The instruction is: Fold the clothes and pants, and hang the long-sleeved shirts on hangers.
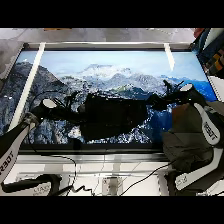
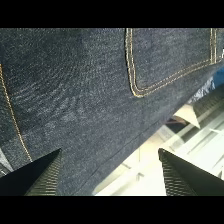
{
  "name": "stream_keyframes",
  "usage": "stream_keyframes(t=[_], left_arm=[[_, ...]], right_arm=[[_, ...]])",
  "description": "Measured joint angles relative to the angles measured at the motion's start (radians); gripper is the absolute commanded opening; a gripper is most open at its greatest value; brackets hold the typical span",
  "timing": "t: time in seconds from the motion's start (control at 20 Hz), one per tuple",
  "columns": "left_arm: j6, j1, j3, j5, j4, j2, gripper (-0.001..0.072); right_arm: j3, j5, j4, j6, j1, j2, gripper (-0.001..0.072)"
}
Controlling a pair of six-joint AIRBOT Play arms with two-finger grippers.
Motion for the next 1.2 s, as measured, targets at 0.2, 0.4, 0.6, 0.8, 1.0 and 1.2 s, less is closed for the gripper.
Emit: stream_keyframes(t=[0.2,0.4,0.6,0.8,1.0,1.2], left_arm=[[0.000,0.000,0.000,0.045,0.000,-0.003,0.0690],[0.000,0.000,0.001,0.111,0.000,-0.004,0.0690],[0.003,0.026,0.059,0.143,0.012,0.006,0.0690],[0.005,0.085,0.195,0.111,0.055,0.068,0.0690],[0.007,0.140,0.282,0.068,0.084,0.197,0.0690],[0.007,0.164,0.305,0.056,0.094,0.328,0.0690]], right_arm=[[0.018,-0.010,0.086,-0.064,0.063,-0.085,0.0597],[0.027,-0.035,0.080,-0.132,0.155,-0.111,0.0029],[0.105,-0.004,0.085,-0.164,0.206,-0.074,0.0027],[0.230,-0.008,-0.028,-0.063,0.193,0.089,0.0028],[0.377,0.036,-0.324,0.245,0.108,0.311,0.0028],[0.503,0.229,-0.618,0.546,-0.034,0.509,0.0029]])
